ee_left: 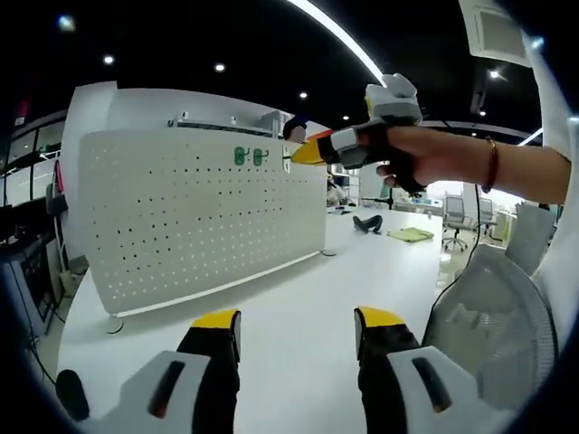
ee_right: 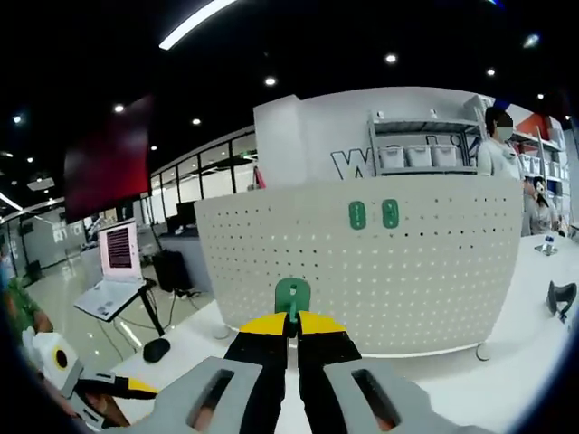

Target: Insert the hook assembly into the mounting plate slot until the hook locks in place.

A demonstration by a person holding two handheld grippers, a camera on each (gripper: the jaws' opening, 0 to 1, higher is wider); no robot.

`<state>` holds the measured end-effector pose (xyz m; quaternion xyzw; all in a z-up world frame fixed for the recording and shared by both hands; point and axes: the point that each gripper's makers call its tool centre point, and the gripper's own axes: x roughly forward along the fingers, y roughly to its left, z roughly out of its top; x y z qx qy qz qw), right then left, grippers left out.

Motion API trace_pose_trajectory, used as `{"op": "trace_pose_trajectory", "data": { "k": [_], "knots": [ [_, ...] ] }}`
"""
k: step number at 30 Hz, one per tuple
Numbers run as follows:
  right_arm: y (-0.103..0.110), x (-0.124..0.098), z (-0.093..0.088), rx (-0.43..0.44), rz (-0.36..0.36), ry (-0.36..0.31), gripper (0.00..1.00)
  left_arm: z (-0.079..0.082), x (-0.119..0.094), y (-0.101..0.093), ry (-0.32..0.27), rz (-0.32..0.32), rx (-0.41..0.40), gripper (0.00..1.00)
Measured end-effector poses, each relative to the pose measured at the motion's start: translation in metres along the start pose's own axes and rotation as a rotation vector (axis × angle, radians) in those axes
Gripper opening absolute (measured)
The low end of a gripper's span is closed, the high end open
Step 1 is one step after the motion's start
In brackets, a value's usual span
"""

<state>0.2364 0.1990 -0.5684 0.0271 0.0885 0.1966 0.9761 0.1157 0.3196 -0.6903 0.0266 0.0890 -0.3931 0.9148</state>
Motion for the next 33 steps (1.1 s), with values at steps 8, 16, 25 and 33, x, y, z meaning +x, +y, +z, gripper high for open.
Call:
{"op": "trace_pose_trajectory", "data": {
  "k": [8, 16, 25, 33],
  "knots": [
    [-0.001, 0.01, 0.011, -0.034, -0.013, -0.022, 0.01, 0.0, 0.001, -0.002, -0.006, -0.011, -0.005, 0.53],
    [-0.014, 0.018, 0.017, -0.012, -0.05, -0.038, 0.01, 0.003, 0.0, 0.001, -0.022, -0.009, -0.016, 0.54],
    [-0.019, 0.03, 0.032, 0.01, -0.078, -0.075, 0.01, -0.001, -0.005, 0.006, -0.003, -0.006, -0.028, 0.55],
    [-0.017, 0.043, 0.039, 0.0, -0.088, -0.08, 0.01, 0.0, -0.004, 0.009, -0.01, -0.013, -0.027, 0.56]
  ]
}}
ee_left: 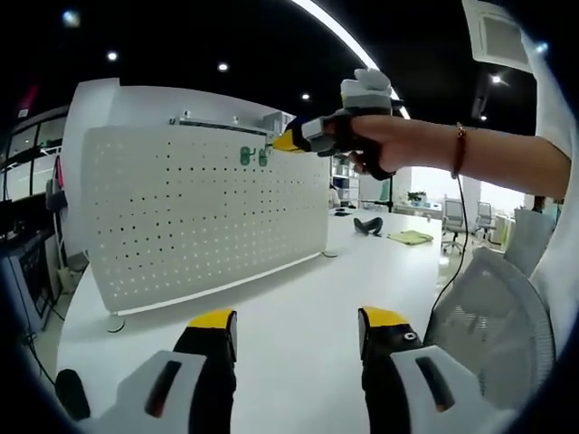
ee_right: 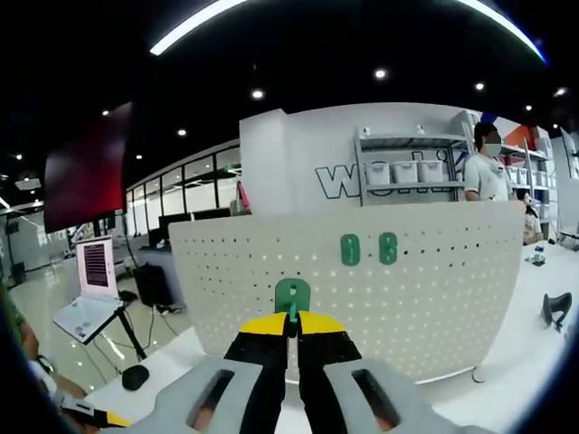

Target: Insert the hook assembly into the mounting plate slot until the hook locks in place.

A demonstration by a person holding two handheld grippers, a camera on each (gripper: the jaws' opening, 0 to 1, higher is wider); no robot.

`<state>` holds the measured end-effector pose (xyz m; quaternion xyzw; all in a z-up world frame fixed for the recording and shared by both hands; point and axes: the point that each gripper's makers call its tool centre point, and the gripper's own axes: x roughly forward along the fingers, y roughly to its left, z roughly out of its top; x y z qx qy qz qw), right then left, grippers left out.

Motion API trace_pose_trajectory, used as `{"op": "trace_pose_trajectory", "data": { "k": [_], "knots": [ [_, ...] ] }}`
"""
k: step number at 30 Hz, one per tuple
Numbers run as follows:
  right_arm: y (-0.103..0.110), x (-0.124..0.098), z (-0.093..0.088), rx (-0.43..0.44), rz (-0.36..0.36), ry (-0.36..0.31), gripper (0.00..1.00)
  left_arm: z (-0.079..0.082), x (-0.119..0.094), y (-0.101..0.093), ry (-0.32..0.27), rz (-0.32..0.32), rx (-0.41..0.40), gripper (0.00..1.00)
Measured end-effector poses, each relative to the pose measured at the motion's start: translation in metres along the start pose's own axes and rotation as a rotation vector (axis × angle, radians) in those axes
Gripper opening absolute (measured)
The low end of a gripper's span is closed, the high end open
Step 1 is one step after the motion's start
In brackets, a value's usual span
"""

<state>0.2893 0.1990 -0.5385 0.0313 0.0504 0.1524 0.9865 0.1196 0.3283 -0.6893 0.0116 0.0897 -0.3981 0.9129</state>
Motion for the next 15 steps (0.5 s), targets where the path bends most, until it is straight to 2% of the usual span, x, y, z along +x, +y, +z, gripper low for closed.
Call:
{"op": "trace_pose_trajectory", "data": {
  "k": [15],
  "knots": [
    [-0.003, 0.026, 0.014, 0.012, -0.019, -0.023, 0.02, 0.008, 0.005, 0.002, -0.021, -0.018, -0.018, 0.59]
  ]
}}
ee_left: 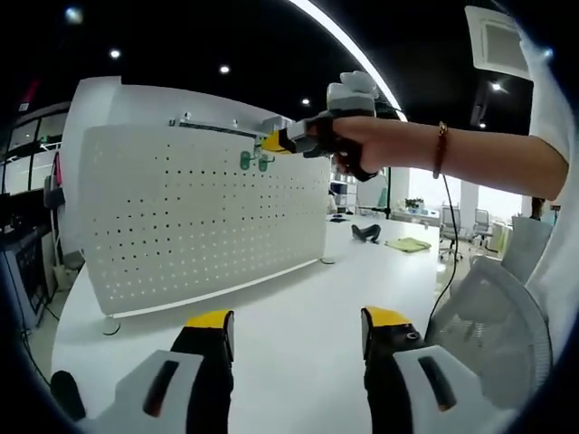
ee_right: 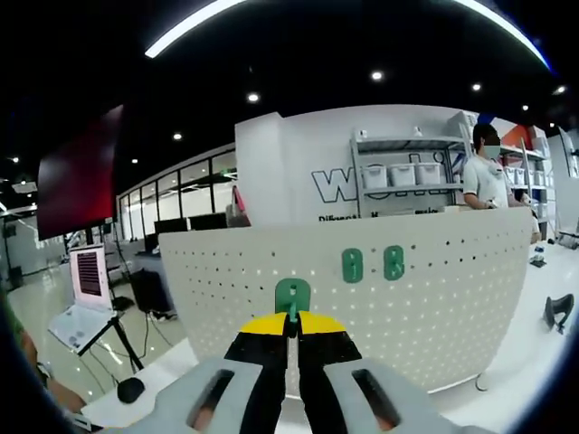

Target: Insert the hook assembly into the mounting plate slot until the hook locks in place.

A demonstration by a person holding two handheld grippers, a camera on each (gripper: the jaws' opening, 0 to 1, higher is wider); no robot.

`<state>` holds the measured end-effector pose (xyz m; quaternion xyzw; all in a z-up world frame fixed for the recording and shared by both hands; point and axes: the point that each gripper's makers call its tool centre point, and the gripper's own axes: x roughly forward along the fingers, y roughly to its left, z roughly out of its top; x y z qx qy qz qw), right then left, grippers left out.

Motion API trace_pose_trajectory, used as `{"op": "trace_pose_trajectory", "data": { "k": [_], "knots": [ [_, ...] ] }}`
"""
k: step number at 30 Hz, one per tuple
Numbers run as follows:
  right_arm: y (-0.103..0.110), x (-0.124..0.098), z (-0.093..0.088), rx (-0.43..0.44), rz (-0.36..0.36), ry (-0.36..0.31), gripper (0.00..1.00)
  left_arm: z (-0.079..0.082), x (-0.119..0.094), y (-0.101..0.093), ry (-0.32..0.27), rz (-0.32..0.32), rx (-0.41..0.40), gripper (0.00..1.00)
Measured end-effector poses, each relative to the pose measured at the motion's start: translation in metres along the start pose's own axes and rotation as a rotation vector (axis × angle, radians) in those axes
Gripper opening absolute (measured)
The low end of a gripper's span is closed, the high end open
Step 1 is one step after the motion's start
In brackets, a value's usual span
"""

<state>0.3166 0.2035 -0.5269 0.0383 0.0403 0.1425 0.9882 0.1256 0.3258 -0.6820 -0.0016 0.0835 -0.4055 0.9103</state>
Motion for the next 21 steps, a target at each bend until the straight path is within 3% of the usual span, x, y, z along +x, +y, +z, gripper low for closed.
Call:
{"op": "trace_pose_trajectory", "data": {
  "k": [11, 21],
  "knots": [
    [-0.006, 0.019, 0.004, 0.026, -0.018, -0.001, 0.02, -0.003, -0.003, 0.0, 0.014, -0.026, -0.014, 0.58],
    [-0.011, 0.034, 0.016, -0.003, -0.044, -0.022, 0.02, -0.003, 0.0, 0.0, 0.012, -0.032, -0.001, 0.58]
  ]
}}
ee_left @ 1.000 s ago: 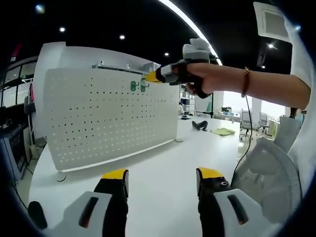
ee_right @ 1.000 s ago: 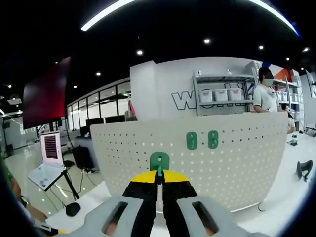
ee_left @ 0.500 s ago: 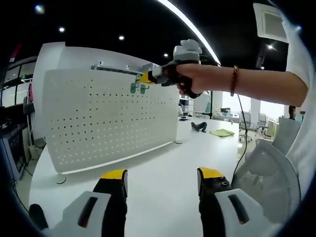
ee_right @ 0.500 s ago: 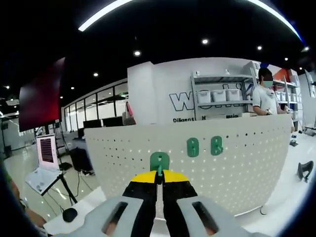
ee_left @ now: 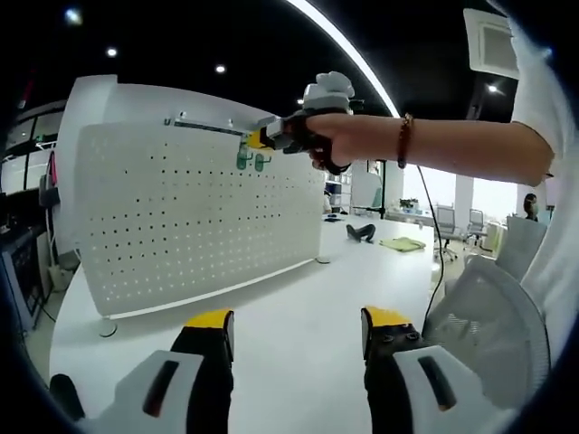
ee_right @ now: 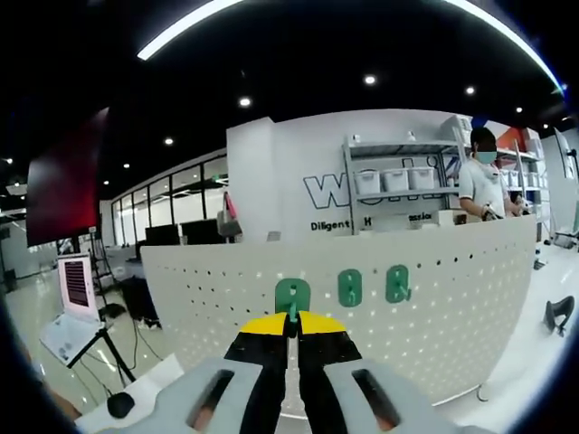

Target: Insert the hook assembly into the mounting plate slot until the hook locks in place.

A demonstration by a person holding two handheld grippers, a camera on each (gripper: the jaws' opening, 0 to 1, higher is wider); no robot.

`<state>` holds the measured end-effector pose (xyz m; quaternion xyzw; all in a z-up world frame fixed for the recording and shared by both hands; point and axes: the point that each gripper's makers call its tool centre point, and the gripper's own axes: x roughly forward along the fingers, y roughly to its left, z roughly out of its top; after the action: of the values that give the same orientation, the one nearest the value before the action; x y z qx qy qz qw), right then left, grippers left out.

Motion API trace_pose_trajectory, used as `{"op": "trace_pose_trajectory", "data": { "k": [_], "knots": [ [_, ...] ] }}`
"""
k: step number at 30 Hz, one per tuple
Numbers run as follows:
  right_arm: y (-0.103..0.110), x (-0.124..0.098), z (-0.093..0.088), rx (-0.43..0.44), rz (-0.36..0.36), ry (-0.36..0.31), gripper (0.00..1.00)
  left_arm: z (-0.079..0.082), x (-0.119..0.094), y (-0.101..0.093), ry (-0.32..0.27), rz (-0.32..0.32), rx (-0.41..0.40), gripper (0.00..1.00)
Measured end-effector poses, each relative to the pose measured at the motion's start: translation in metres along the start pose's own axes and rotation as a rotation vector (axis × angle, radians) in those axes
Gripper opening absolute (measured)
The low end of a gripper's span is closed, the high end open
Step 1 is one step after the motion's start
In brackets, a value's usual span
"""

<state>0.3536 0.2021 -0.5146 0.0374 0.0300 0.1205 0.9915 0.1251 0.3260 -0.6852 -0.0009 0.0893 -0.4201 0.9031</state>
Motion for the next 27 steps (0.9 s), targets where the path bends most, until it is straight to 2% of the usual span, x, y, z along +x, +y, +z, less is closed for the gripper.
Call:
{"op": "trace_pose_trajectory", "data": {
  "k": [10, 17, 27],
  "knots": [
    [-0.001, 0.017, 0.003, -0.047, -0.023, -0.003, 0.02, 0.003, 0.0, 0.002, -0.028, 0.013, -0.012, 0.6],
    [0.003, 0.026, 0.002, -0.077, -0.024, 0.002, 0.02, 0.0, -0.005, 0.002, -0.026, 0.003, -0.036, 0.6],
    [-0.006, 0.035, 0.001, -0.112, -0.06, 0.0, 0.02, -0.002, -0.009, 0.002, -0.037, -0.004, -0.067, 0.55]
  ]
}}
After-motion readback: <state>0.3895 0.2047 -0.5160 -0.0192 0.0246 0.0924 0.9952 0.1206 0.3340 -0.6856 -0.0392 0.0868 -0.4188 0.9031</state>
